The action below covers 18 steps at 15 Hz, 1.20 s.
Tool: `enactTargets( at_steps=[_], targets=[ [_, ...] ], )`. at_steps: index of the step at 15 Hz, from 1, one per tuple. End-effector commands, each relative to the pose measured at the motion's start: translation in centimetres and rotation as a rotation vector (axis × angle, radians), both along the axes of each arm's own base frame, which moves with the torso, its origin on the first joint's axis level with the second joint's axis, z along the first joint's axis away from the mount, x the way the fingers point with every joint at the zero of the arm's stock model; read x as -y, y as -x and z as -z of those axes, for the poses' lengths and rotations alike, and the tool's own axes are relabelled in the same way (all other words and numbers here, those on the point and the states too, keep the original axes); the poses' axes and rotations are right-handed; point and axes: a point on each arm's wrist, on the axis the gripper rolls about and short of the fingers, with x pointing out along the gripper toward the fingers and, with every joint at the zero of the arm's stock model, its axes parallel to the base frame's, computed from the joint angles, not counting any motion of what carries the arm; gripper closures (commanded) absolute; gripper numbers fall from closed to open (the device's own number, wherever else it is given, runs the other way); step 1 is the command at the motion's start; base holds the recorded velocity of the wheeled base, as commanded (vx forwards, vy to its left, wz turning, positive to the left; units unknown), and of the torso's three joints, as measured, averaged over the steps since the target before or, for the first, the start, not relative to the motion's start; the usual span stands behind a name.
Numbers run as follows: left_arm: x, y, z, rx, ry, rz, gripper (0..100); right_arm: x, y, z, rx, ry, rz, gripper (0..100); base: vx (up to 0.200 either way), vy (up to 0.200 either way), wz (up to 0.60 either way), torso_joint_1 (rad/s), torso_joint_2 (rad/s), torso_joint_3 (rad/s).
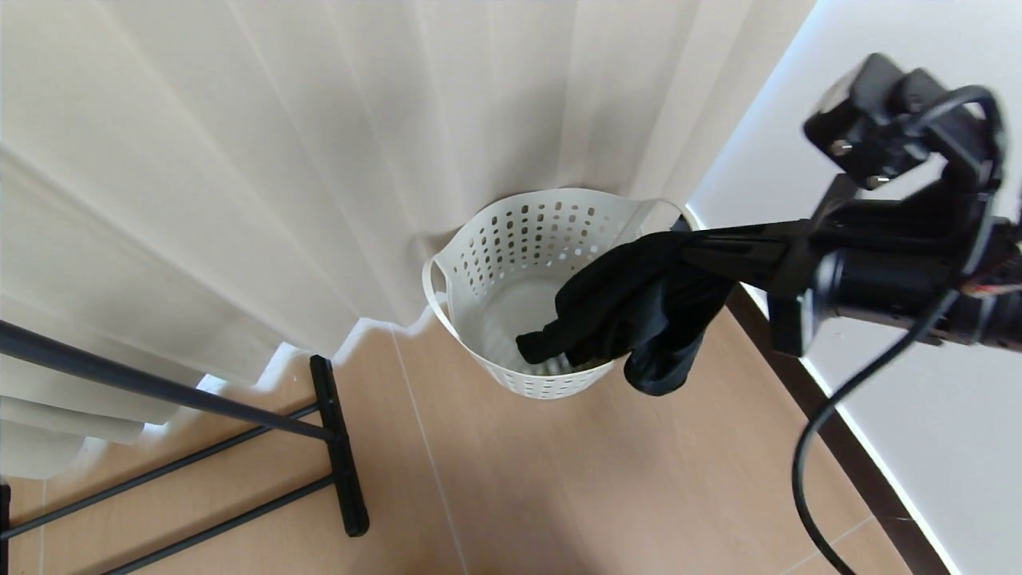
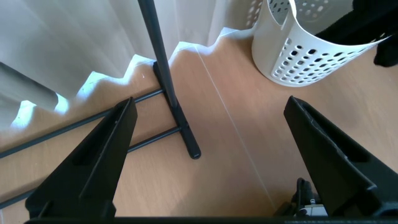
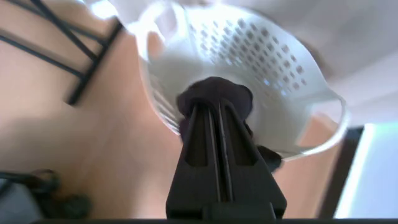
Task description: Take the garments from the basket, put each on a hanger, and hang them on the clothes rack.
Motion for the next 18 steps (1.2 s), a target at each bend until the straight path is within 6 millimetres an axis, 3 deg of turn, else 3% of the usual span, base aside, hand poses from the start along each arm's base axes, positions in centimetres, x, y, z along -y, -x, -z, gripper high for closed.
enactTargets(
  at_steps=[1, 3, 7, 18],
  targets=[
    [0.0, 0.0, 0.0, -0.001, 0.0, 0.0, 0, 2.3, 6.7, -0.6, 0.026, -0.136, -0.075, 100, 0.0, 0.0, 0.0, 0.0, 0.0, 0.0],
    [0.0, 0.0, 0.0, -0.003, -0.006, 0.002, 0, 4.0, 8.2, 1.7, 0.007, -0.185, -0.064, 100, 0.0, 0.0, 0.0, 0.0, 0.0, 0.0],
    [0.0, 0.0, 0.0, -0.003, -0.006, 0.003, 0, 4.4, 7.9, 5.3, -0.017, -0.271, -0.022, 100, 0.0, 0.0, 0.0, 0.0, 0.0, 0.0],
    [0.0, 0.0, 0.0, 0.0, 0.001, -0.006, 0, 4.5, 8.0, 4.2, 0.035, -0.324, -0.02, 100, 0.0, 0.0, 0.0, 0.0, 0.0, 0.034]
  ],
)
